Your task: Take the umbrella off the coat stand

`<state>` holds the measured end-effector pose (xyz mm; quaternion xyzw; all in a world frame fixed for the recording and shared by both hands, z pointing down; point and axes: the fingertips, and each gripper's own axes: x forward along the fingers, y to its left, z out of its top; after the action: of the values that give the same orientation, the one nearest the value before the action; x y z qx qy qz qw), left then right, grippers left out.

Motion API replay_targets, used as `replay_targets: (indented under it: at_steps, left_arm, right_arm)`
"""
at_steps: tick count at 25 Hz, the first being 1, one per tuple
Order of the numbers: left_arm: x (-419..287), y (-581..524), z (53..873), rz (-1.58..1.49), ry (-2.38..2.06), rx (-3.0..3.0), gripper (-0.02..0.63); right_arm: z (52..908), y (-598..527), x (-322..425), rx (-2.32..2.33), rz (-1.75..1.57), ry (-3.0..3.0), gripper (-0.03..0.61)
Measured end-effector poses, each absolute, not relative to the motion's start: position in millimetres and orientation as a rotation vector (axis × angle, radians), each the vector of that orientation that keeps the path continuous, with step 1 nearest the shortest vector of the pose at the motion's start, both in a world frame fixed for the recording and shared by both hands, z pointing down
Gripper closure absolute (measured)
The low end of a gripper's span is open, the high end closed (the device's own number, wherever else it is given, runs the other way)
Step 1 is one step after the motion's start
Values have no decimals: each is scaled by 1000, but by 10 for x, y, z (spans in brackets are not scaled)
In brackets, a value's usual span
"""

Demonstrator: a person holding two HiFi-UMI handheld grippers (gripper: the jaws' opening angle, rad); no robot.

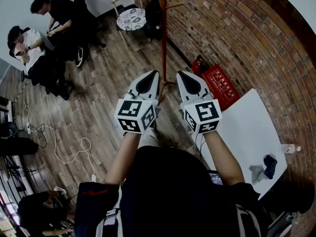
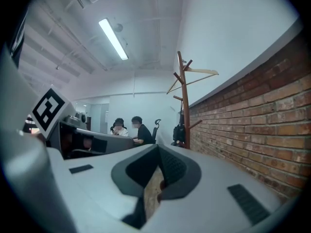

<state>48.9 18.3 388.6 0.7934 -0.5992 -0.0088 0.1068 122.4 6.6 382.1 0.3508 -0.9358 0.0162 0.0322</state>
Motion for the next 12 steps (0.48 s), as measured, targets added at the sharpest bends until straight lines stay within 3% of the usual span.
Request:
replay_targets:
  at_steps: [12]
  left_arm:
    - [-37,-749,3812,-46,-1694,2367,597]
  right_arm:
    - [3776,-826,757,1179,91,-2843,551]
